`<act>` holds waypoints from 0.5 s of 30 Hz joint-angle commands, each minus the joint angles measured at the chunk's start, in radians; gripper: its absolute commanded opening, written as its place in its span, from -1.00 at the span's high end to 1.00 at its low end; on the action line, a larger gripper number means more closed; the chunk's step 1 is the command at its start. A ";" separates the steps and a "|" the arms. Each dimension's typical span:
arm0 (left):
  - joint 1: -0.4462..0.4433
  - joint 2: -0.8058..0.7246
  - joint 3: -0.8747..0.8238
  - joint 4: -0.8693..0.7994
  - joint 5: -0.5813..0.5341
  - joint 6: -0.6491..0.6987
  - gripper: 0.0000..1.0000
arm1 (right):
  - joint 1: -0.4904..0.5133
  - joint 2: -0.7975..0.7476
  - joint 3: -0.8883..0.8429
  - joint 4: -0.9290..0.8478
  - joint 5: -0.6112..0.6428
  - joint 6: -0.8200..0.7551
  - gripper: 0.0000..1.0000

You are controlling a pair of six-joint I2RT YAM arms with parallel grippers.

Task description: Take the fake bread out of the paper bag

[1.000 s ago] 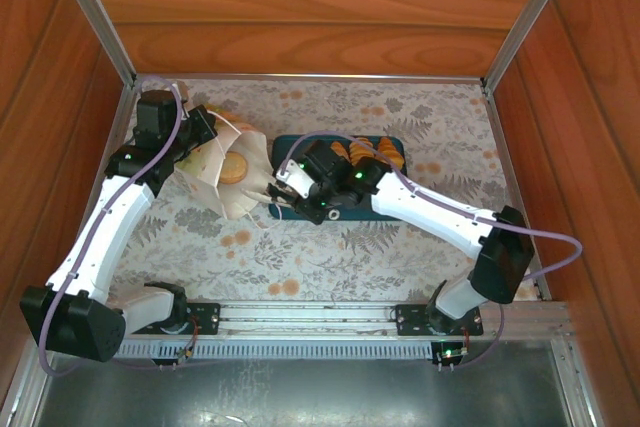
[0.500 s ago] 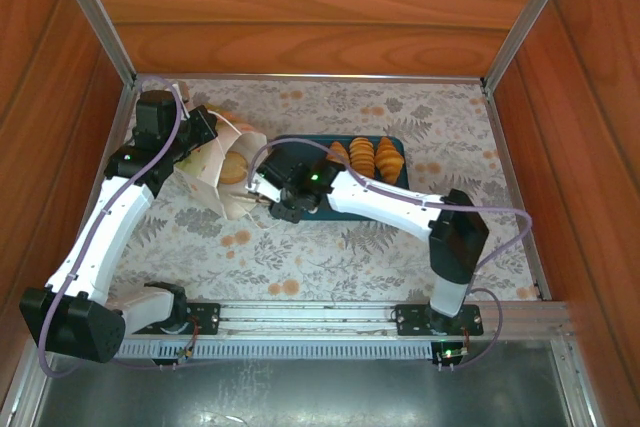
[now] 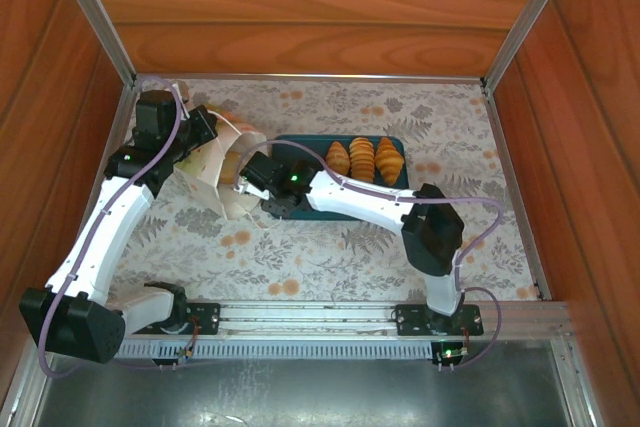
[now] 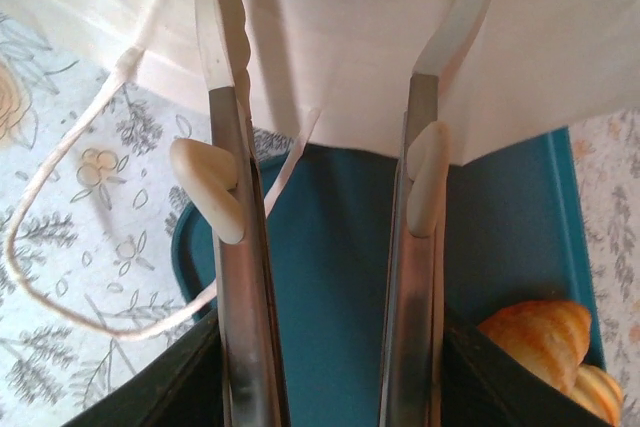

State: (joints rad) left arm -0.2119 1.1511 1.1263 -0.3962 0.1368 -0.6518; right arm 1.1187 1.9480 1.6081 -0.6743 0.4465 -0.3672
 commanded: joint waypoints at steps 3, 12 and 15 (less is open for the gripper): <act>-0.009 -0.023 0.010 0.022 0.004 0.000 1.00 | 0.013 0.041 0.048 0.031 0.030 -0.036 0.01; -0.009 -0.028 0.003 0.021 0.003 -0.002 1.00 | 0.019 0.032 0.015 0.072 0.040 -0.041 0.22; -0.009 -0.027 0.004 0.022 0.001 -0.003 1.00 | 0.018 0.009 -0.005 0.083 0.043 -0.023 0.31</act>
State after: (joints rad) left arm -0.2119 1.1439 1.1263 -0.3962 0.1364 -0.6521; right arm 1.1267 1.9965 1.6192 -0.6289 0.4641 -0.4019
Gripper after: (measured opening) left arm 0.046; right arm 0.356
